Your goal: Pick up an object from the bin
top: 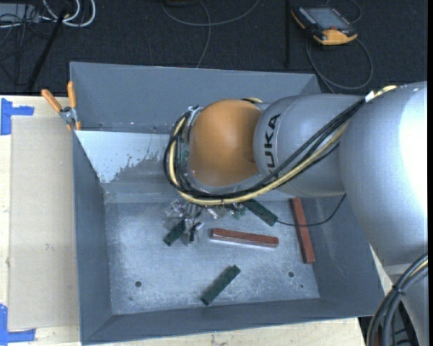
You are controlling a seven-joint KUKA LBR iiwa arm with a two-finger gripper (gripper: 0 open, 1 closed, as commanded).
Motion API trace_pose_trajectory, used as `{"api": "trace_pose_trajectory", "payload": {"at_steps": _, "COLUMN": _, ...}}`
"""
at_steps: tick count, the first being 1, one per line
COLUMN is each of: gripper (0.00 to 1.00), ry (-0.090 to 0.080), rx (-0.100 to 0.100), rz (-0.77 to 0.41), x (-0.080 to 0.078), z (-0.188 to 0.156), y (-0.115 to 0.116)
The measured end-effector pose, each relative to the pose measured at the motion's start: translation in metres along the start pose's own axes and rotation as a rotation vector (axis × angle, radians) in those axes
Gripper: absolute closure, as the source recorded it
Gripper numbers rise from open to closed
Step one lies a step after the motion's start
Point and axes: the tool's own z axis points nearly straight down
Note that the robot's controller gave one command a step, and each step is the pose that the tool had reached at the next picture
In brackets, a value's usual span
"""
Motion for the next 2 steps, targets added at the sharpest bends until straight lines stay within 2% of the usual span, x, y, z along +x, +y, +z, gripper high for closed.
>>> {"api": "trace_pose_trajectory", "payload": {"at_steps": 2, "gripper": 1.0, "ry": -0.007, "rx": 0.005, "rz": 0.011, "x": -0.004, "z": -0.108, "y": 0.0}}
